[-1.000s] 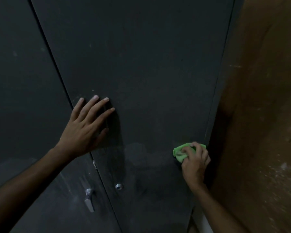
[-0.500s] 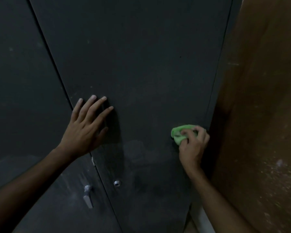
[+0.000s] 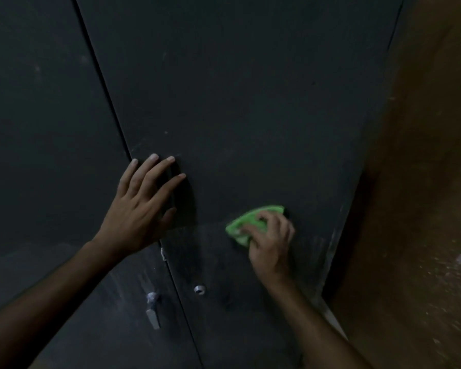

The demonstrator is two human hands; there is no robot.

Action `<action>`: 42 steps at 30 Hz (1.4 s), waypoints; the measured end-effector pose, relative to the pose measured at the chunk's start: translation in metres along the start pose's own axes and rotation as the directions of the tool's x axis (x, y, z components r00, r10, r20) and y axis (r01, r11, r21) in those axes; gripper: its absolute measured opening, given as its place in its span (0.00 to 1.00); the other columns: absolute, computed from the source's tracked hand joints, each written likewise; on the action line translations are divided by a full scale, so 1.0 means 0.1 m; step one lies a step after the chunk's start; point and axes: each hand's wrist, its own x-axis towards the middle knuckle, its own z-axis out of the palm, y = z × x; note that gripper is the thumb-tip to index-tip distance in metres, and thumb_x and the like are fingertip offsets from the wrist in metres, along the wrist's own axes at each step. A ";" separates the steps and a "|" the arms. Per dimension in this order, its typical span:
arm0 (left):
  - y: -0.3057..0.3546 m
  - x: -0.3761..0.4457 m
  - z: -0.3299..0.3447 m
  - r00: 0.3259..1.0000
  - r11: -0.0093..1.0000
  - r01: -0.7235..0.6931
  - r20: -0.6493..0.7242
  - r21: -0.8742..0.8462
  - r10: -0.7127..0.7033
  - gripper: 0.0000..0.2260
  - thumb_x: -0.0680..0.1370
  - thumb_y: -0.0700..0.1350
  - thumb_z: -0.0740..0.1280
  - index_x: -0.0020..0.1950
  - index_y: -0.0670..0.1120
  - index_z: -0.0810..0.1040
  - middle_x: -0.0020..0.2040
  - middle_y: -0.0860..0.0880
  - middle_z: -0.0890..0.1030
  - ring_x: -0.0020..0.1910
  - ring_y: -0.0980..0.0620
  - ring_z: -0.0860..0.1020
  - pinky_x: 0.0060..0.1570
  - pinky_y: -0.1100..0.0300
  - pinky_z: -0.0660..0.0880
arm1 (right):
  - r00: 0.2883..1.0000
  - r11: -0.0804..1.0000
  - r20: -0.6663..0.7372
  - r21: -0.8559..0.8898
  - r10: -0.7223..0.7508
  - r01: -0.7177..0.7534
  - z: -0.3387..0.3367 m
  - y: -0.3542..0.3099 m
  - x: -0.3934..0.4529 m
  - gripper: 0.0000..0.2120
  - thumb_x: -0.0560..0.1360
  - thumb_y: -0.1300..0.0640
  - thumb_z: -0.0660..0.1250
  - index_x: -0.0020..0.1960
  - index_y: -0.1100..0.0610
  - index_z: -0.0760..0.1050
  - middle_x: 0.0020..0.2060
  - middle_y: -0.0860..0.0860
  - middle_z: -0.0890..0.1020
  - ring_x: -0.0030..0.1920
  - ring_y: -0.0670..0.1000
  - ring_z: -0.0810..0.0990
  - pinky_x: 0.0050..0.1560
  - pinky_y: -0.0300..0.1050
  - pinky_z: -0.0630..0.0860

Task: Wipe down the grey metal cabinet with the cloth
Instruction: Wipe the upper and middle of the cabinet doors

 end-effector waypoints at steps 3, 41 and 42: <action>-0.06 -0.07 -0.04 1.000 1.000 -0.017 0.002 -0.020 0.017 0.29 0.80 0.54 0.65 0.81 0.47 0.68 0.84 0.42 0.60 0.85 0.40 0.54 0.82 0.38 0.51 | 0.993 0.998 0.112 -0.043 0.049 -0.045 -0.06 0.13 -0.20 0.21 0.55 0.74 0.77 0.40 0.51 0.86 0.49 0.55 0.82 0.52 0.66 0.80 0.55 0.62 0.75; -1.18 -0.57 -0.48 0.965 0.934 -0.227 0.062 -0.275 0.253 0.24 0.80 0.58 0.64 0.71 0.46 0.80 0.80 0.40 0.68 0.84 0.40 0.56 0.83 0.37 0.48 | 0.626 0.734 -0.386 0.315 0.678 -0.601 1.03 -1.14 -0.18 0.25 0.83 0.62 0.61 0.77 0.69 0.63 0.80 0.62 0.60 0.79 0.64 0.60 0.80 0.53 0.53; -1.20 -0.57 -0.48 0.966 0.933 -0.227 0.057 -0.279 0.252 0.24 0.80 0.58 0.64 0.70 0.46 0.80 0.80 0.40 0.68 0.85 0.40 0.55 0.83 0.38 0.48 | 0.540 0.661 -0.385 0.366 0.749 -0.655 1.01 -1.10 -0.04 0.24 0.84 0.62 0.60 0.77 0.69 0.62 0.80 0.64 0.57 0.80 0.65 0.56 0.81 0.53 0.50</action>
